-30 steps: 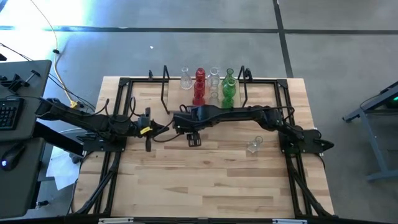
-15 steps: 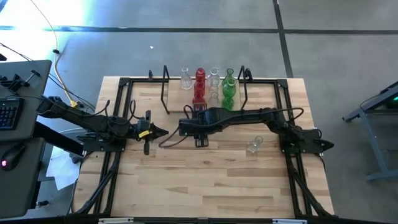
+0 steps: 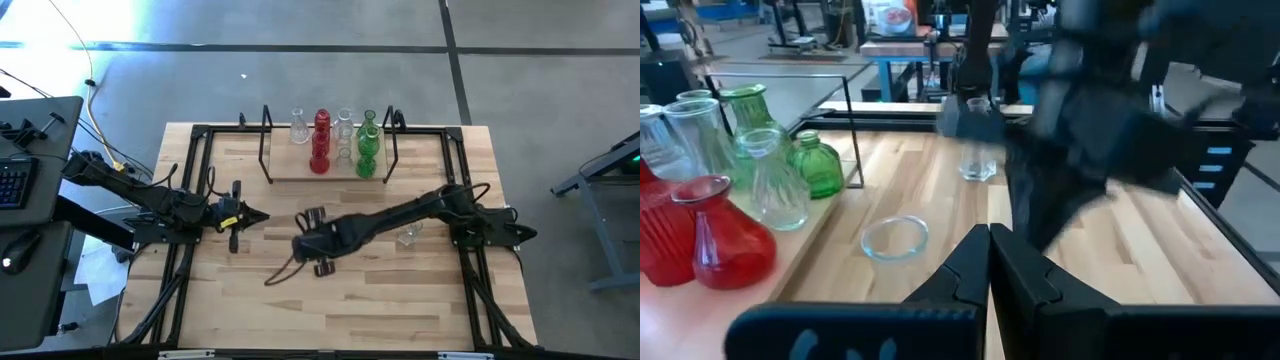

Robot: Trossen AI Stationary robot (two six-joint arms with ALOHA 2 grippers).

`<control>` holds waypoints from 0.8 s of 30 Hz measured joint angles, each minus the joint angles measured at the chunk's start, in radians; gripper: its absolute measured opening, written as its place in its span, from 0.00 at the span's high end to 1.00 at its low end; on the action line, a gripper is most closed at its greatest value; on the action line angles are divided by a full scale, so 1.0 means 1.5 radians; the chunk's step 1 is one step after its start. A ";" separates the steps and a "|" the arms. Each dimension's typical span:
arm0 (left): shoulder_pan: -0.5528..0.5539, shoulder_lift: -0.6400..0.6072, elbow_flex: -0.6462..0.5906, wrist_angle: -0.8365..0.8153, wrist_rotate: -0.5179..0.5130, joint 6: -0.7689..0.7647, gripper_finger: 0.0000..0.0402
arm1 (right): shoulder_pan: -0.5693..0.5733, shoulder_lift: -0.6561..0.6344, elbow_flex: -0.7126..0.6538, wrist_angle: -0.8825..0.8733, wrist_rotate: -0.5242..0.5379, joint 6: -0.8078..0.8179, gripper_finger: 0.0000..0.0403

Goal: Sort vases onto shelf
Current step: Put the bottom transparent vase aligned with the other transparent vase on the shelf

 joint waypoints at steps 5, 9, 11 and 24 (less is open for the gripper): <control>-0.002 0.004 0.000 0.001 -0.019 -0.021 1.00 | 0.011 -0.042 -0.193 0.252 -0.006 0.035 0.94; -0.002 0.034 0.000 0.007 -0.055 -0.053 0.97 | 0.013 -0.054 -0.283 0.347 -0.003 0.075 0.95; -0.002 0.060 0.000 0.017 -0.058 -0.053 0.95 | 0.010 -0.061 -0.304 0.363 0.017 0.110 0.97; 0.021 0.223 0.141 -0.097 -0.072 -0.043 0.75 | -0.055 -0.063 -0.314 0.413 0.065 0.108 1.00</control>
